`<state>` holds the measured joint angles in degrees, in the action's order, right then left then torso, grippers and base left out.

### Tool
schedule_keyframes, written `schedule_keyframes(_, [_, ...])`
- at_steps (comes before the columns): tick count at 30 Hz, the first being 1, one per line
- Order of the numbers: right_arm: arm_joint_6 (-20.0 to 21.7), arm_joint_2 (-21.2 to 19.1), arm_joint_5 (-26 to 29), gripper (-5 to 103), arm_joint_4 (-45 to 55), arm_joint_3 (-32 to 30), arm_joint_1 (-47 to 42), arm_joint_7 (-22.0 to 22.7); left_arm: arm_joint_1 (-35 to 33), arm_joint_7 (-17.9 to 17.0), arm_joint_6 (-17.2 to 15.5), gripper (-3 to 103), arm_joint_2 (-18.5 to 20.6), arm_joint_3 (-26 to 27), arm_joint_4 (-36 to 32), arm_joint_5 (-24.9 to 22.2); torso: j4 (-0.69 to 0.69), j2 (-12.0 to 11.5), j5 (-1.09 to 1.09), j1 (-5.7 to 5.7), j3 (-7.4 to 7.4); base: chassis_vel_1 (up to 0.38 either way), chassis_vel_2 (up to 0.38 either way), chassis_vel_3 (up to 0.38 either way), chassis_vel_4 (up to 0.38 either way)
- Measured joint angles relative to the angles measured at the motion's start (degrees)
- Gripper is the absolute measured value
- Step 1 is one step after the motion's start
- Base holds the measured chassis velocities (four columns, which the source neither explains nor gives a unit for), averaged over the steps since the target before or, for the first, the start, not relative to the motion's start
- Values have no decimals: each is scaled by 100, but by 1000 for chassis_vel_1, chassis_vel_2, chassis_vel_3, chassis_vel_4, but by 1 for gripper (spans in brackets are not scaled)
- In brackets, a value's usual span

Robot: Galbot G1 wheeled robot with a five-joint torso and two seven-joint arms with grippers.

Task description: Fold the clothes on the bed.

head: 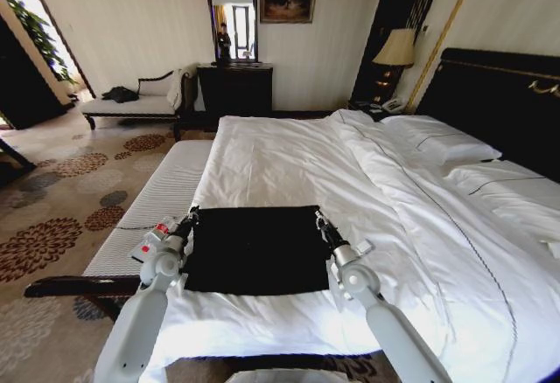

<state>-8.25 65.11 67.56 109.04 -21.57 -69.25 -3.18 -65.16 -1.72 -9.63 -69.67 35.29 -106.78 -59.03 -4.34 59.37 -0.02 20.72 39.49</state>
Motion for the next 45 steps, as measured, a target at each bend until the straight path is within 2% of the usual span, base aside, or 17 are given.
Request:
schedule_keyframes(3, [-80, 2, 120, 1, 323, -212, -201, -86, -161, 28, 14, 1, -25, 163, -396, -190, -1, 0, 0, 0, 0, 0, 0, 0, 0])
schedule_keyframes(6, [-161, 79, 281, 1, 1076, -592, -587, -170, -591, 79, 25, 1, -79, 509, -1140, -502, 1, 0, -1, 0, -1, 0, 0, 0, 0])
schedule_keyframes(14, [-184, 126, 270, 1, 1948, -991, -1021, -91, -1218, 98, 26, 1, -147, 829, -2040, -628, 2, 0, -1, 0, -1, 0, 0, 0, 0])
schedule_keyframes(17, [45, -26, -2, 1, 2745, -1278, -1293, 623, -1619, 29, -4, 1, -102, 1050, -2766, -816, 0, 0, 0, -1, -1, 0, 0, 0, 0])
schedule_keyframes(18, [45, -26, -2, 1, 2745, -1278, -1293, 623, -1619, 29, -4, 1, -102, 1050, -2766, -816, 0, 0, 0, -1, -1, 0, 0, 0, 0])
schedule_keyframes(20, [321, -129, -130, 1, 2968, -1317, -1257, 1077, -1664, -32, -40, 1, -46, 1116, -2893, -913, 0, 1, -1, -1, -1, 0, 0, 0, 0])
schedule_keyframes(21, [864, -284, -183, 1, 2989, -1244, -1014, 1856, -1604, -83, -100, 1, 63, 1121, -2823, -923, 1, 2, -2, -2, -2, 0, 0, 0, 0])
schedule_keyframes(23, [953, -310, -183, 1, 2940, -1210, -949, 1989, -1573, -97, -107, 1, 95, 1106, -2767, -902, 1, 2, -1, -2, -1, 0, 0, 0, 0])
schedule_keyframes(25, [1123, -363, -213, 1, 2713, -1099, -754, 2271, -1457, -110, -125, 1, 185, 1023, -2532, -808, 2, 2, -1, -2, -1, 0, 0, 0, 0])
schedule_keyframes(26, [1255, -410, -289, 1, 2341, -929, -482, 2458, -1287, -130, -163, 1, 286, 892, -2141, -707, 2, 1, 1, -2, 0, 0, 0, 0, 0])
schedule_keyframes(27, [1332, -445, -317, 1, 1970, -790, -233, 2522, -1121, -158, -197, 1, 358, 758, -1792, -648, 1, 1, -2, -1, 0, 0, 0, 0, 0])
schedule_keyframes(28, [1332, -445, -317, 1, 1970, -790, -233, 2522, -1121, -158, -197, 1, 358, 758, -1792, -648, 1, 1, -2, -1, 0, 0, 0, 0, 0])
schedule_keyframes(30, [1470, -473, -230, 1, 560, -217, 627, 2559, -437, -190, -245, 1, 486, 133, -555, -323, 3, -1, -1, 1, 3, 0, 0, 0, 0])
schedule_keyframes(33, [1344, -220, -48, 1, -955, 547, 1523, 2313, 438, -215, -216, 1, 399, -551, 884, 128, -1, -3, -2, 3, 4, 0, 0, 0, 0])
schedule_keyframes(39, [1005, 103, -226, 1, -2184, 992, 2266, 1749, 1351, -172, -45, 1, 162, -968, 1922, 212, 3, -2, -2, 2, 2, 0, 0, 0, 0])
schedule_keyframes(41, [741, 192, -251, 1, -2679, 1095, 2598, 1441, 1768, -53, 142, 1, 28, -1120, 2315, 225, 0, -2, 0, 2, 2, 0, 0, 0, 0])
schedule_keyframes(45, [524, 225, -204, 1, -2840, 1099, 2714, 1212, 1877, 194, 383, 1, -50, -1273, 2454, 202, -1, -2, 0, 3, 2, 0, 0, 0, 0])
